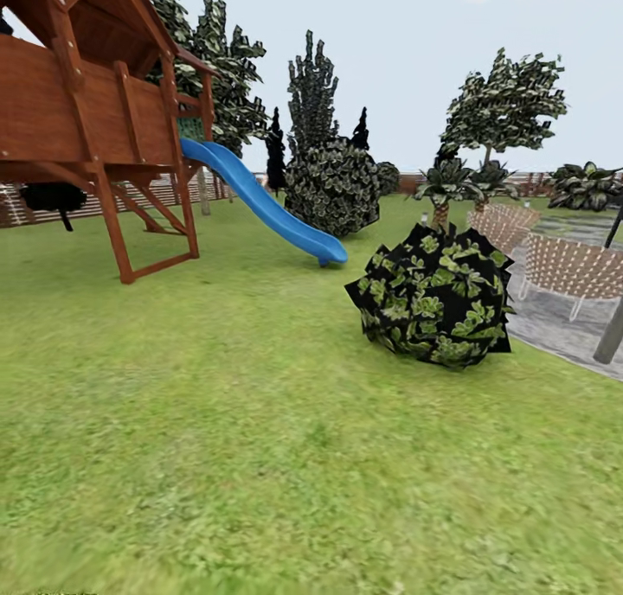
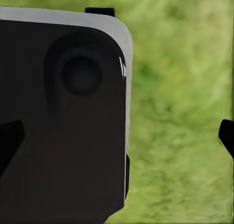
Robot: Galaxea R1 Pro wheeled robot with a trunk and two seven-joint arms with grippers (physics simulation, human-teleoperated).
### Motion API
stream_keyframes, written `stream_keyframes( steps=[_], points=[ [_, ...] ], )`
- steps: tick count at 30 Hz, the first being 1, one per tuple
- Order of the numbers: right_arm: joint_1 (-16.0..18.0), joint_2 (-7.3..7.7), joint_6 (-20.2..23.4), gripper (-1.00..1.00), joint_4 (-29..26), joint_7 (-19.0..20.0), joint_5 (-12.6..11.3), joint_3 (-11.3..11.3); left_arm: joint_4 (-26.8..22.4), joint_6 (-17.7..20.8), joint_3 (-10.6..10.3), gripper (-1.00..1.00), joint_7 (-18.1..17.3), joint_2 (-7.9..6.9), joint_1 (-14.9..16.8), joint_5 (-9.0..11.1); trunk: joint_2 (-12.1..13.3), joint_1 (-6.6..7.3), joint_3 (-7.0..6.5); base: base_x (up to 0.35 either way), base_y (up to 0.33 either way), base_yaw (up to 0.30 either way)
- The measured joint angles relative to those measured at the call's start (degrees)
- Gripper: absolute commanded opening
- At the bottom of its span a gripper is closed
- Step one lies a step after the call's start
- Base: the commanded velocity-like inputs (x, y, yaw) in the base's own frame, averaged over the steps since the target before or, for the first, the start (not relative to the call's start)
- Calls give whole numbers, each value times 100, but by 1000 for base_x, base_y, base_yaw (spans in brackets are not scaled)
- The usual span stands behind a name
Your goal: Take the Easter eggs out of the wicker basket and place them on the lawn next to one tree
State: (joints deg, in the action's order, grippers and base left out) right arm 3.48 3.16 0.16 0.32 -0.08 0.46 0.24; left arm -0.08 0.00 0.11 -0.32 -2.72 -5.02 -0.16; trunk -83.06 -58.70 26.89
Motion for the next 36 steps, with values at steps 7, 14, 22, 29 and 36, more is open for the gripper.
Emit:
stream_keyframes(
  steps=[7, 14, 22, 29, 36],
  points=[
    [0, 0, 0, 100, 0, 0, 1, 0, 0, 2, 5, 100, 0, 0, 0, 0, 0, 1, 0, 290, 0, 296],
    [0, -1, 0, 100, 0, 0, 1, 0, 1, 6, 5, 100, 4, 0, 0, 0, 0, 1, 0, 334, 0, 296],
    [0, -4, 0, 100, 0, 0, 1, 0, 0, 3, 20, 100, 2, 0, 0, 22, 0, 0, 0, 307, 0, 296],
    [0, -2, 0, 100, 0, -1, 1, 0, 0, 0, 32, 100, 0, 0, 0, 39, 0, -3, 0, 49, 0, 297],
    [0, -3, 0, 100, 0, -1, 1, 0, 0, 0, 30, 100, 1, 0, 0, 38, 0, -3, 0, 2, 0, 297]
  ],
)
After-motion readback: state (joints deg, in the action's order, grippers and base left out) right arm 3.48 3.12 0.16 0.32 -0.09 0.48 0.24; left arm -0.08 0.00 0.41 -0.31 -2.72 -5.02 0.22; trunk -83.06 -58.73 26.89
